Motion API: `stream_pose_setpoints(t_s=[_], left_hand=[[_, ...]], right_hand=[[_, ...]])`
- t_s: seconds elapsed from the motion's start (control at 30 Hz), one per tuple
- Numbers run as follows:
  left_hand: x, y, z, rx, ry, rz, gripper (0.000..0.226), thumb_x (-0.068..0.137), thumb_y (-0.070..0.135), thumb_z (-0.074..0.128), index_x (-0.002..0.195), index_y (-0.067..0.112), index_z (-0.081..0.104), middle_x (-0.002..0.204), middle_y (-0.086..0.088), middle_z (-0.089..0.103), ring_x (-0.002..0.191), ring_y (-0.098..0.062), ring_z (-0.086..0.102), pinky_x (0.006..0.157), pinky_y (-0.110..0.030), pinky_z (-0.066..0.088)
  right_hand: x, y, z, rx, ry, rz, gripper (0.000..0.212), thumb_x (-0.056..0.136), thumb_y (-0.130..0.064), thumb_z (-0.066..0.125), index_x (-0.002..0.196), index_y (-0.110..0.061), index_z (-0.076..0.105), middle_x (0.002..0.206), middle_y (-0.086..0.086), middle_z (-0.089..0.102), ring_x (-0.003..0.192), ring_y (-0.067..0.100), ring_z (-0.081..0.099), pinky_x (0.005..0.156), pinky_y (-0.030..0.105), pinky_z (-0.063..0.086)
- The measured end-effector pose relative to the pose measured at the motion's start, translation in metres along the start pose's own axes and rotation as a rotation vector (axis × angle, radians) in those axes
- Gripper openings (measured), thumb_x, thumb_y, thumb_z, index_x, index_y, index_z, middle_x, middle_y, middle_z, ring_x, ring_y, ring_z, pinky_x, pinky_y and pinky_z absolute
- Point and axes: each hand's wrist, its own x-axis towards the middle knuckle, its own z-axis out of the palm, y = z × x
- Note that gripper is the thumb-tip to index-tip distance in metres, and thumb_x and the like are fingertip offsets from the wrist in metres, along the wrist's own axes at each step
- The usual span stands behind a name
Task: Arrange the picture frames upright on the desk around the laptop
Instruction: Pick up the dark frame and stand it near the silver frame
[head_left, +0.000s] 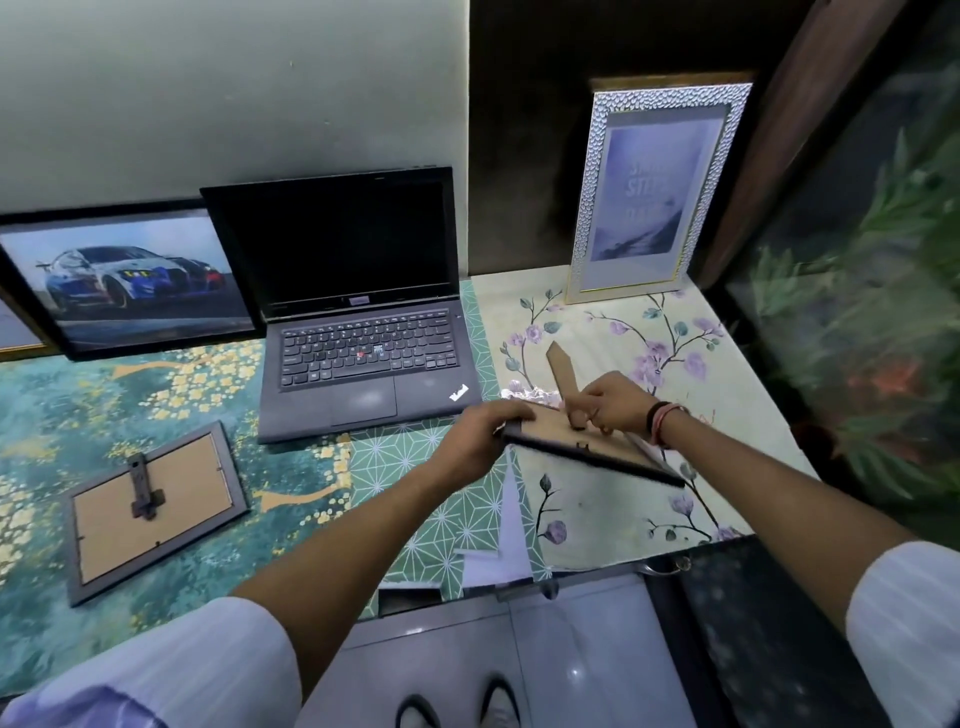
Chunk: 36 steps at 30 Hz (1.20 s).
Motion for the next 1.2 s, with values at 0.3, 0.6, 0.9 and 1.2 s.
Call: stream_pose_setpoints(t_s=[0.3,0.6,0.9,1.2], left_hand=[[0.058,0.016,-0.018,-0.407,-0.055,-0.284,0.023,0.099,0.009,0.064,0.12,-0.001,0.067,0.11,-0.013,0.07,0.084,-0.009,0.067,0.073,-0.024,0.058],[0.098,0.012,-0.013,-0.49,-0.129,-0.398,0.025,0.093,-0.013,0.057,0.113,0.0,0.066,0.105,-0.01,0.073,0.095,-0.02,0.071,0.066,-0.014,0.057],[0.1,0.002,0.013,-0.549,-0.036,-0.439,0.037,0.099,-0.008,0.054,0.136,-0.002,0.056,0.125,-0.012,0.068,0.111,-0.025,0.066,0.074,-0.013,0.058],[0.077,-0.011,0.016,-0.55,-0.089,-0.446,0.035,0.099,-0.002,0.058,0.134,0.0,0.055,0.122,-0.011,0.071,0.109,-0.023,0.07,0.083,-0.028,0.062]], right_hand=[[-0.014,0.007,-0.051,0.732,-0.15,-0.139,0.049,0.067,-0.014,0.087,0.112,-0.004,0.07,0.102,-0.005,0.072,0.09,0.018,0.072,0.086,0.022,0.057],[-0.008,0.072,0.0,1.069,0.352,0.006,0.028,0.085,-0.024,0.048,0.098,-0.005,0.065,0.084,0.005,0.07,0.092,0.031,0.061,0.088,0.047,0.051],[0.003,0.079,0.029,0.78,0.509,0.001,0.04,0.1,-0.042,0.042,0.123,-0.018,0.063,0.125,-0.003,0.066,0.118,0.018,0.058,0.109,0.039,0.042],[-0.015,0.077,0.036,0.586,0.515,-0.071,0.02,0.106,-0.025,0.038,0.1,-0.018,0.055,0.081,-0.012,0.055,0.074,0.008,0.05,0.074,0.032,0.041]])
